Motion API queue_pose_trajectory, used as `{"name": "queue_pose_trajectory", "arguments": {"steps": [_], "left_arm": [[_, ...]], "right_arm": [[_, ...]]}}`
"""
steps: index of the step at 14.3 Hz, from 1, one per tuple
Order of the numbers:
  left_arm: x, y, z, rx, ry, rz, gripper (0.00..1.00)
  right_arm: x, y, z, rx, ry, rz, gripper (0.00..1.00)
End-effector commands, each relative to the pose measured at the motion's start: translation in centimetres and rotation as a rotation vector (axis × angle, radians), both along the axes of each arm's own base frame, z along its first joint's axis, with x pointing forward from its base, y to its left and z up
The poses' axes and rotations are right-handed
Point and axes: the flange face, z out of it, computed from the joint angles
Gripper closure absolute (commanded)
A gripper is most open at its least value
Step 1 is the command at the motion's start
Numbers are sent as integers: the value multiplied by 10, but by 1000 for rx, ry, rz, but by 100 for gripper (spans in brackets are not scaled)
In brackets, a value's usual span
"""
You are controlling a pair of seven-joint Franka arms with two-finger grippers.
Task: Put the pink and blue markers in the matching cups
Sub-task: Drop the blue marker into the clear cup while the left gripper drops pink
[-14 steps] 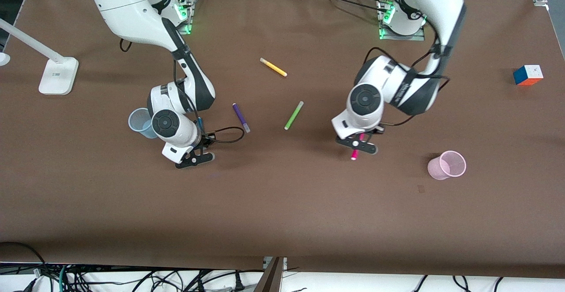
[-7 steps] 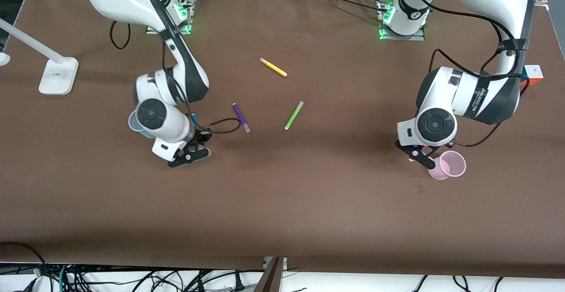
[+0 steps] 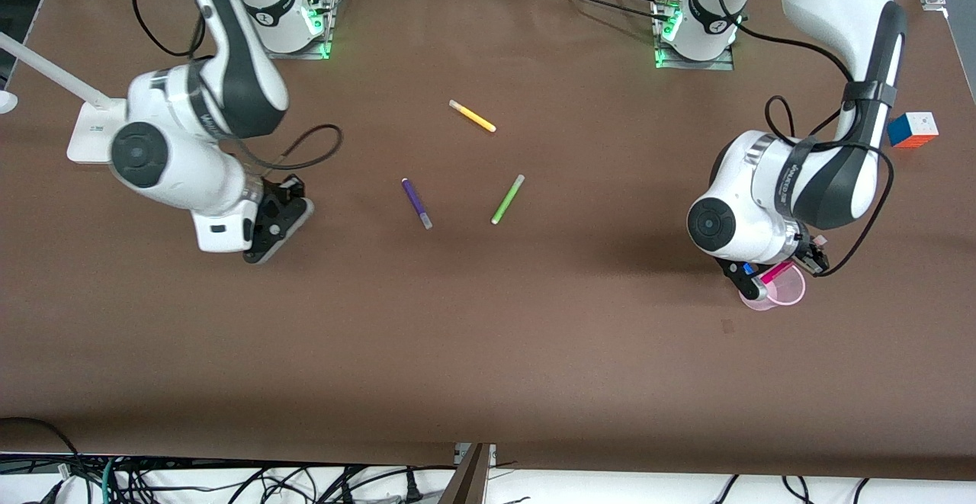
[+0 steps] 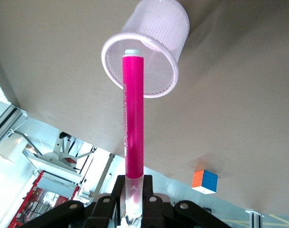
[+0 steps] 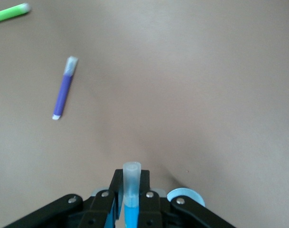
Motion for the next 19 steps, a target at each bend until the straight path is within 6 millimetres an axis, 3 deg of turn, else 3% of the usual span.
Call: {"name": "queue_pose_trajectory", "arguments": {"steps": [1, 4, 5, 6, 7, 10, 12, 13, 14, 15, 17, 19], "left_arm": [[6, 26, -17, 24, 51, 10, 89], [6, 33, -26, 20, 59, 25, 88], [7, 33, -29, 21, 61, 26, 82], [8, 32, -30, 20, 54, 31, 47], [8, 32, -31, 18, 65, 25, 0], [10, 24, -17, 0, 31, 36, 0], [24, 24, 13, -87, -27, 96, 0], [28, 26, 36, -165, -62, 153, 0], [28, 28, 57, -241, -90, 203, 0], [29, 24, 78, -322, -115, 252, 0], [27, 14, 116, -436, -141, 373, 0], [25, 6, 159, -481, -225, 494, 0]], "right_arm": [[-18, -46, -17, 195, 0, 158, 100], [-31, -89, -40, 367, -28, 242, 100], [-36, -99, -46, 414, -44, 274, 100], [-39, -110, -52, 449, -55, 298, 100], [-41, -118, -56, 478, -67, 324, 100], [-47, -143, -70, 560, -104, 387, 100], [-50, -159, -86, 643, -123, 391, 100], [-51, -163, -89, 658, -120, 376, 95], [-50, -167, -87, 660, -119, 363, 18], [-48, -171, -82, 657, -118, 338, 0], [-36, -175, -64, 628, -71, 216, 0], [-16, -169, -27, 540, -8, 105, 0]]}}
